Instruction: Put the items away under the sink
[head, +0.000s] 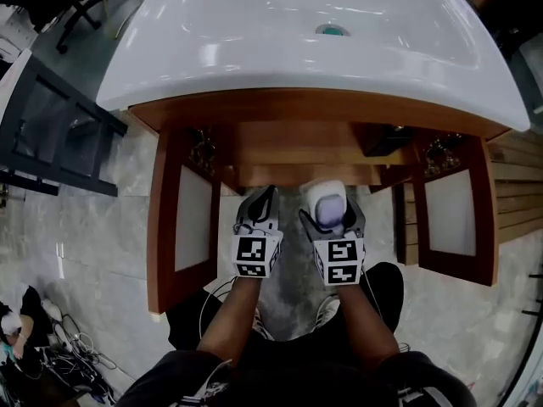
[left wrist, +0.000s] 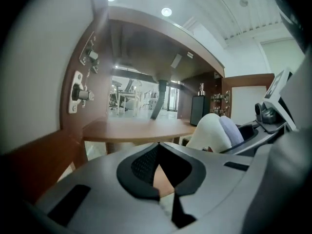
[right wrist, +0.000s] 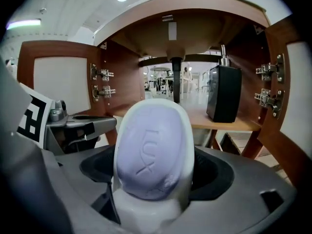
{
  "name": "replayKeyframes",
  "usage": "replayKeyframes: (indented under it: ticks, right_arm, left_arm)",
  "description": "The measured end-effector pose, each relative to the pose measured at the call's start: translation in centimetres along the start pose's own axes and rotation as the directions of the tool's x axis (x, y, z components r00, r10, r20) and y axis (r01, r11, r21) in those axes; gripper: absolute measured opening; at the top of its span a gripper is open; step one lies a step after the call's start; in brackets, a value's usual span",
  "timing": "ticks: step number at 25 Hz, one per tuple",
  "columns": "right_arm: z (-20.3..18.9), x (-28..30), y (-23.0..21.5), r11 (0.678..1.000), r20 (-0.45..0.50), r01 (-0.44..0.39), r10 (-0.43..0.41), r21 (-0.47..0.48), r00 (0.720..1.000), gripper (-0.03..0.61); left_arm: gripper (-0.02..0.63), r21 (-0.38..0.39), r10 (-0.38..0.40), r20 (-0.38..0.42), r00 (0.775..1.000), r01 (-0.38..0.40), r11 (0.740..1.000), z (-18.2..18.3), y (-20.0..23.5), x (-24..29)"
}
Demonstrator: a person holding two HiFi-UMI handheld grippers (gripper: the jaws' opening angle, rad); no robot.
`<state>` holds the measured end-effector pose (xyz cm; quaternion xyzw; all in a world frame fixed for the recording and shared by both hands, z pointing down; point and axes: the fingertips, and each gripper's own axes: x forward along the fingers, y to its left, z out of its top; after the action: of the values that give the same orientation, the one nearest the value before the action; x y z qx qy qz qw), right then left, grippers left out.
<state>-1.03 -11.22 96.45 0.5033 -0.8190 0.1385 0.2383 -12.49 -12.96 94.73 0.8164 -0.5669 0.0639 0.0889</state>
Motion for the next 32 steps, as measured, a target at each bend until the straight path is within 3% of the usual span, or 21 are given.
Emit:
replayKeyframes:
  ticks: [4, 9, 15, 20, 32]
  right_arm:
    - [-1.1, 0.9, 0.5, 0.999, 0.017, 0.016, -0.016, -0.033, 1.0, 0.459]
    - [0.0, 2.1, 0.0, 1.0, 0.026, 0.03, -0.029, -0.007, 0.999, 0.459]
    - [3.7, 2.5, -1.1, 0.998, 0.056, 0.059, -0.059, -0.016, 0.997, 0.459]
    - [7.8, 4.2, -1.3, 0.998, 0.057, 0.063, -0.063, 0.001, 0.996, 0.459]
    - [10.6, 11.1, -3.6, 0.998, -0.138, 0.052, -0.046, 0.039, 0.989, 0.459]
  left_arm:
    - [-0.002, 0.0, -0.006, 0.023, 1.0, 0.006, 1.0, -1.6, 0.5, 0.0]
    - [-0.002, 0.017, -0.007, 0.051, 0.999, 0.006, 1.0, -0.5, 1.1, 0.6]
    - [-0.002, 0.035, 0.009, 0.1, 0.995, -0.013, 0.999, 2.7, 1.5, 1.0]
    - [-0.002, 0.006, 0.053, 0.089, 0.995, -0.053, 0.999, 3.8, 2.9, 1.8]
    - [-0.002, 0.039, 0.058, 0.08, 0.995, -0.061, 0.997, 7.3, 3.6, 3.8]
